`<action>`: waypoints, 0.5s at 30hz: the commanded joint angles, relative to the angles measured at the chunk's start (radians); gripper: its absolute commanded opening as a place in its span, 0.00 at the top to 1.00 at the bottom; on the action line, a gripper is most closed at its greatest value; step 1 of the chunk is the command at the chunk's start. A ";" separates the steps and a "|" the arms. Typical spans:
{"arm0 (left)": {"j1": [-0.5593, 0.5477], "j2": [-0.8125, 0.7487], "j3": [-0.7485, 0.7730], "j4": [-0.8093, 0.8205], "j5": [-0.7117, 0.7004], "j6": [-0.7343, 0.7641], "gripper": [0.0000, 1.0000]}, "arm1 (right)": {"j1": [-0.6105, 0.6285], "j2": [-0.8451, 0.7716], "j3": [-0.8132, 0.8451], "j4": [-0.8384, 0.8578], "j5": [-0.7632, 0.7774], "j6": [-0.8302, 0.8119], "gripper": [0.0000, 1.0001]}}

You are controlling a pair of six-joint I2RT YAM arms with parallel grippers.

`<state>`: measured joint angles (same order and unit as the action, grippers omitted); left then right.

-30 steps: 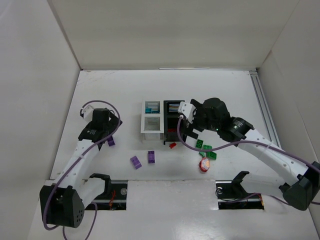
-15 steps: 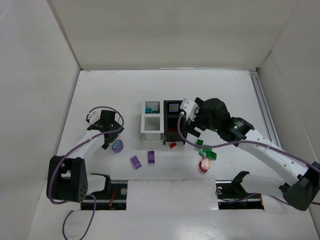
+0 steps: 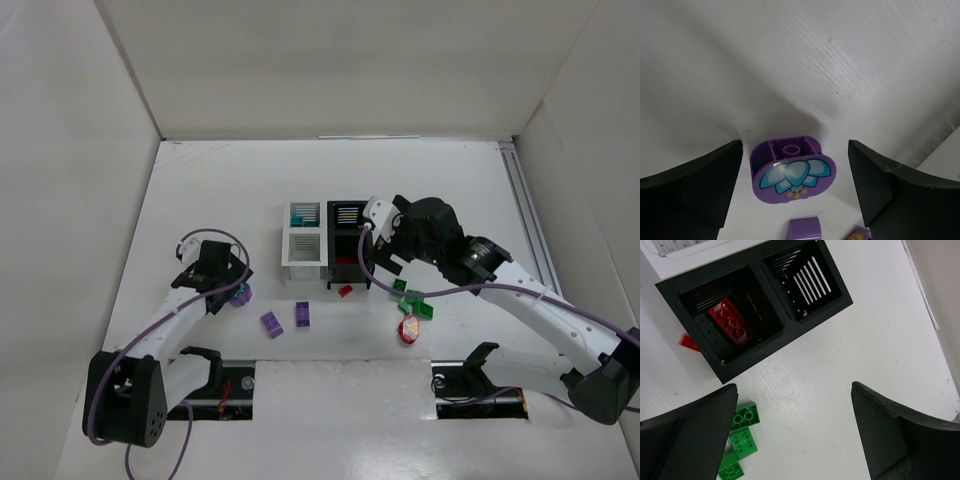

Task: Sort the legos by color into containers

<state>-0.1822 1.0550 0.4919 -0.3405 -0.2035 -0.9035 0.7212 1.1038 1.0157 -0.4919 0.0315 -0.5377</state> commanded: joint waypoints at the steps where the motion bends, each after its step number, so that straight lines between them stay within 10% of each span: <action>1: -0.005 -0.046 -0.070 0.018 0.076 -0.020 0.16 | 0.001 -0.019 -0.009 0.003 -0.011 0.024 0.00; 15: -0.192 -0.093 -0.079 0.005 0.098 -0.002 0.24 | 0.001 -0.019 -0.028 0.021 -0.030 0.024 0.00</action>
<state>-0.3462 0.9649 0.4065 -0.2680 -0.1230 -0.9001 0.7212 1.1038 0.9958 -0.4950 0.0154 -0.5266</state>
